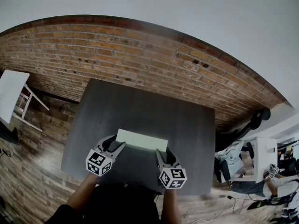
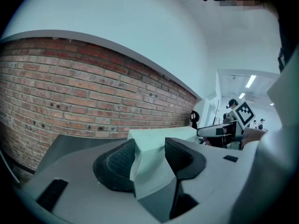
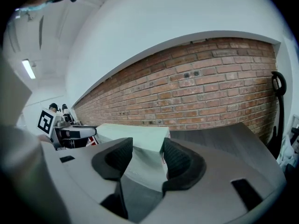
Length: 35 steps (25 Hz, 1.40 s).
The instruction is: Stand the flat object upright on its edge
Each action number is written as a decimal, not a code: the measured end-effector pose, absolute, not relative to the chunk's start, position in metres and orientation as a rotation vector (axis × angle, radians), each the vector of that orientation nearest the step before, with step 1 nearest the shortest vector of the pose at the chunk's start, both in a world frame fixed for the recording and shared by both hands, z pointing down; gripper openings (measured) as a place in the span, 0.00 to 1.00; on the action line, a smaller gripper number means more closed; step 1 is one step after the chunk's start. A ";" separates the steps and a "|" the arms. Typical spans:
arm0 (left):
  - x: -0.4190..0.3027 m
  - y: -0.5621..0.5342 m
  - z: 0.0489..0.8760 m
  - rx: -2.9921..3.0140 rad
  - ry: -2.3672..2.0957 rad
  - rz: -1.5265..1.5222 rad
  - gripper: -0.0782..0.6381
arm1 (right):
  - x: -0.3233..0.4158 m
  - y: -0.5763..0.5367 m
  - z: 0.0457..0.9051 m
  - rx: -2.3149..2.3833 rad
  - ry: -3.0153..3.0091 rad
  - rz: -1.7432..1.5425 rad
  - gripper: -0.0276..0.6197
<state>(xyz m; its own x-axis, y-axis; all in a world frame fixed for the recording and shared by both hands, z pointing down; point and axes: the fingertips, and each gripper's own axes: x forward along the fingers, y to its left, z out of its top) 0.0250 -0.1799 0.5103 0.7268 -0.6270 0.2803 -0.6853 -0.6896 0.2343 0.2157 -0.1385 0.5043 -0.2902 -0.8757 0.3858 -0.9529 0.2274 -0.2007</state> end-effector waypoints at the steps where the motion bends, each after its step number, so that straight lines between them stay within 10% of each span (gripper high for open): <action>1: 0.025 -0.180 0.510 2.621 -1.025 0.232 0.40 | 0.216 -0.139 0.505 1.753 -2.317 0.577 0.38; 35: 0.025 -0.192 0.510 2.690 -1.083 0.156 0.40 | 0.219 -0.150 0.502 1.812 -2.325 0.460 0.39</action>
<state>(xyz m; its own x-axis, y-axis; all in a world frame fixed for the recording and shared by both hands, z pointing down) 0.0248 -0.1919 0.5104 0.7198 -0.6688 0.1860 -0.6941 -0.6974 0.1786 0.2186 -0.1497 0.5019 -0.2542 -0.9166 0.3087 -0.9651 0.2194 -0.1432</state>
